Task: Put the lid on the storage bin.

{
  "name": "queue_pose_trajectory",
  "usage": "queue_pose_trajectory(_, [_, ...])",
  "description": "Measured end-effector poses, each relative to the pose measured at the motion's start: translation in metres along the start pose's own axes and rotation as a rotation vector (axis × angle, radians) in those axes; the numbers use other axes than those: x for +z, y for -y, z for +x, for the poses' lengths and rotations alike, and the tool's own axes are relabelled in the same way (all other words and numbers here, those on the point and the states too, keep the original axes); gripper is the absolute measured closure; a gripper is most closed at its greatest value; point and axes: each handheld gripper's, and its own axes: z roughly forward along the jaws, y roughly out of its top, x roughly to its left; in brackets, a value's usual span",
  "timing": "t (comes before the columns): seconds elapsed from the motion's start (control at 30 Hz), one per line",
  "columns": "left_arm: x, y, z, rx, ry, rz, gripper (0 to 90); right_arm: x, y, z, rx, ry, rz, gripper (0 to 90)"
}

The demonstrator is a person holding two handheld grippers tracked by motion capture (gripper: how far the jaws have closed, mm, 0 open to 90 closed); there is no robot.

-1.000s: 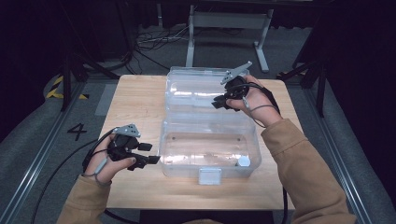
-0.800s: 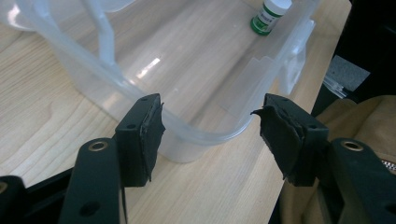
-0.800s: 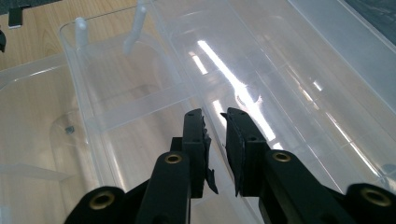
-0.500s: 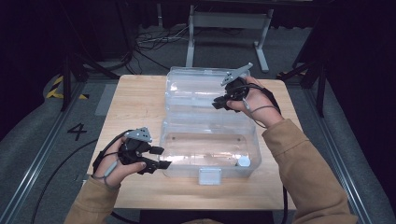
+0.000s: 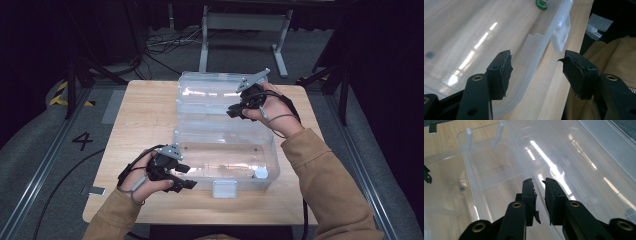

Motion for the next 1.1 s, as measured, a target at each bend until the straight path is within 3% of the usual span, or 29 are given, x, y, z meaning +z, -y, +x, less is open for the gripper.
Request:
queue_pose_trajectory(0.3, [0.017,-0.001,-0.003,0.024,-0.001,0.075,44.4,-0.001,0.000,0.002,-0.009,0.005,0.002,78.4])
queue_pose_trajectory(0.63, [0.022,0.002,0.002,0.038,-0.068,0.098,71.9,-0.003,0.000,0.005,-0.006,-0.001,-0.004,79.6])
queue_pose_trajectory(1.1, [0.025,0.003,0.002,0.057,-0.071,0.104,73.1,-0.009,0.002,0.013,0.007,-0.020,-0.005,80.0])
